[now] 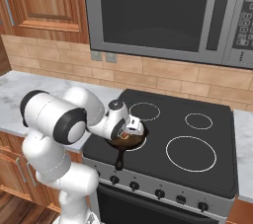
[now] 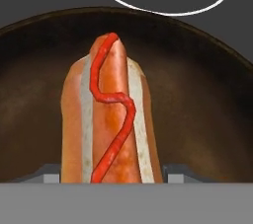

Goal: Place the cold items (lime and squash) from the fridge in one tupperware on the dining counter. Place the warm items (hot dog and kebab skewer) in the stove area in another tupperware.

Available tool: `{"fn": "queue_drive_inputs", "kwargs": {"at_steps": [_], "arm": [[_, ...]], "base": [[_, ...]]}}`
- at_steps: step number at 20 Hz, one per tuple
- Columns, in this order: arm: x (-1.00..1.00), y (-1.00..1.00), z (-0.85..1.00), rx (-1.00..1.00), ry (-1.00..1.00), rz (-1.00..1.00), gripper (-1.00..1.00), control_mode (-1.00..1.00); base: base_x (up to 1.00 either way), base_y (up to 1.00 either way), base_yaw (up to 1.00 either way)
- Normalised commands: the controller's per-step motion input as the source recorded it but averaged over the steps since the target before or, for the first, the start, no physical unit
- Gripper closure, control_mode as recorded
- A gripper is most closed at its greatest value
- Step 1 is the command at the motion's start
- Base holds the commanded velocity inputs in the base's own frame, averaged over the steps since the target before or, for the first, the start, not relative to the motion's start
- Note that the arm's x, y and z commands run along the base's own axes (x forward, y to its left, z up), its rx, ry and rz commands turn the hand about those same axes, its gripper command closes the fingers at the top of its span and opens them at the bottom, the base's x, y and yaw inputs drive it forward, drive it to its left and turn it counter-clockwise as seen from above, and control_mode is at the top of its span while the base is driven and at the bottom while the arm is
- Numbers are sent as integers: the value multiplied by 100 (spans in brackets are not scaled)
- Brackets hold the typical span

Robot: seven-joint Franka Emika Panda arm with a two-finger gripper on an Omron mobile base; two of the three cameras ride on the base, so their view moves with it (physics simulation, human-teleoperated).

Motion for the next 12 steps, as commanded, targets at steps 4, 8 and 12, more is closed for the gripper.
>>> {"fn": "queue_drive_inputs", "kwargs": {"at_steps": [4, 8, 12], "arm": [[-8, 5, -27, 5, 0, -8, 100, -100], [-36, 13, 24, 3, 0, -5, 100, -100], [-51, 15, 90, 0, 0, 0, 100, -100]], "base": [[0, 0, 0], [0, 0, 0], [0, 0, 0]]}}
